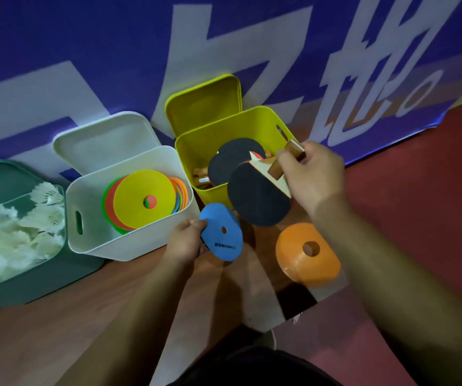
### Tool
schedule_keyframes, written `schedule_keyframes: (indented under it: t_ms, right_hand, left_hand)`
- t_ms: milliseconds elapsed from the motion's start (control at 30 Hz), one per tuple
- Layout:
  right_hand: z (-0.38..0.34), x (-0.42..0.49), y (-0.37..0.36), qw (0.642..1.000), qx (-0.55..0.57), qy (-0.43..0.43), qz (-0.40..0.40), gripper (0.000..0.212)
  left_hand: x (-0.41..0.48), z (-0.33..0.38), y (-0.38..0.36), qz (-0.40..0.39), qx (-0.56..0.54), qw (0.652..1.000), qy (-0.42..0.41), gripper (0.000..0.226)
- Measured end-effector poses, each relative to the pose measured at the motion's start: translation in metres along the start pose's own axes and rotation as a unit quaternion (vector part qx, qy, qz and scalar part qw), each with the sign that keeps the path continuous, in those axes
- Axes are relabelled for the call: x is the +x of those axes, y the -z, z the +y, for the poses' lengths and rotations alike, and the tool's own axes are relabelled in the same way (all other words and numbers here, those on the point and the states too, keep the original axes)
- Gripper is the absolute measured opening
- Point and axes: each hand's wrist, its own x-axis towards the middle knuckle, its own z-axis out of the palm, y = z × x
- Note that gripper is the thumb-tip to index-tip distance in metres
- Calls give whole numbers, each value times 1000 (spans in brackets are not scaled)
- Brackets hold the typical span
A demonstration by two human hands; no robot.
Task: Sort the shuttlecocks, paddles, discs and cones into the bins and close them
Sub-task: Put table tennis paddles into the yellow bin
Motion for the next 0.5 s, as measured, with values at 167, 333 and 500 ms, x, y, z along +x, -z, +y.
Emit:
schedule_keyframes:
  t_ms: [167, 333, 500]
  right_hand:
    - [-48, 25, -13, 970, 226, -72, -52, 39]
    - [-34, 73, -69, 920, 327, -202, -79, 31]
    - [-12, 84, -110, 884, 350, -290, -108, 29]
  left_hand:
    - [-14, 6, 30, 25, -57, 998, -2, 16]
    - [-24, 14, 66, 58, -93, 994, -22, 12]
    - [-33, 21, 98, 94, -129, 987, -35, 9]
